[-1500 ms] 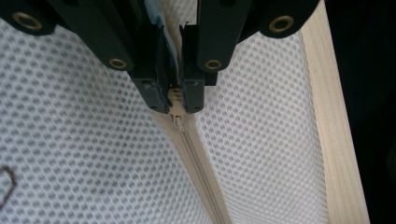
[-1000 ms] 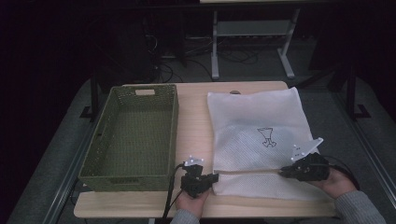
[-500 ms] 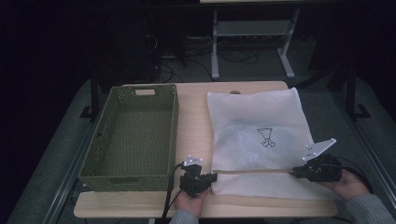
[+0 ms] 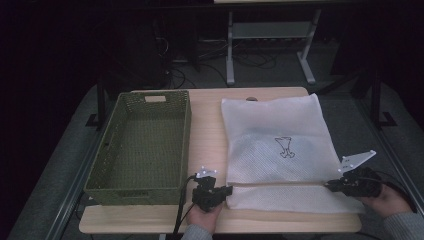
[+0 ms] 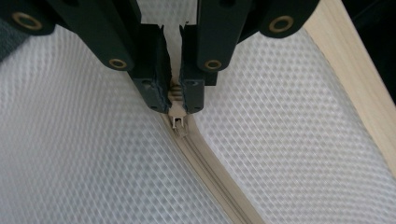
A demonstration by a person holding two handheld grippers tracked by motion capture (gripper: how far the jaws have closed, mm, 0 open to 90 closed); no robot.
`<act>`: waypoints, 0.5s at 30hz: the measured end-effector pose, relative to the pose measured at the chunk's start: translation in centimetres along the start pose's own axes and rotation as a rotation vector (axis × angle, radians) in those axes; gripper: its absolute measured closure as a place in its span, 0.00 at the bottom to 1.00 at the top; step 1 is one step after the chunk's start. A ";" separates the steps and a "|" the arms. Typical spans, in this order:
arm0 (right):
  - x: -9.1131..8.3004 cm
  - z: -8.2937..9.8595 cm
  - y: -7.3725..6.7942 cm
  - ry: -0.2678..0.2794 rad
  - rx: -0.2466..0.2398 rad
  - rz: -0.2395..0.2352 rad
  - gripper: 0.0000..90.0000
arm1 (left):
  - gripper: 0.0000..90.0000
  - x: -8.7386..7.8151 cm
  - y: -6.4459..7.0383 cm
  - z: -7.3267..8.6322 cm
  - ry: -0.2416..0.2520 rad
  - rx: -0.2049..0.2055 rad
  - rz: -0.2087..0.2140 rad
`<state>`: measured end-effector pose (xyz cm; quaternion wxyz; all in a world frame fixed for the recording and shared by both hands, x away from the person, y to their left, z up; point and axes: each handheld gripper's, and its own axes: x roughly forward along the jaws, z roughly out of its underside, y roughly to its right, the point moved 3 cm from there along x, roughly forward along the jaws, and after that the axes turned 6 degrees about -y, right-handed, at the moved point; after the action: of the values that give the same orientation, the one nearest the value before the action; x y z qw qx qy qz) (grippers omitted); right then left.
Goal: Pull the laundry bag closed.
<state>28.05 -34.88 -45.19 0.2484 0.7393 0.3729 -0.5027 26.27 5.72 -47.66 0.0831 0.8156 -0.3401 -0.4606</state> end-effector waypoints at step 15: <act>0.1 3.0 1.8 -0.044 0.083 0.039 0.91 | 0.96 -0.1 -0.1 -0.1 0.004 0.008 -0.019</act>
<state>27.85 -38.18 -46.42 0.2354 0.7449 0.3318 -0.5288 26.38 5.84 -47.61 0.0761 0.8200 -0.3340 -0.4585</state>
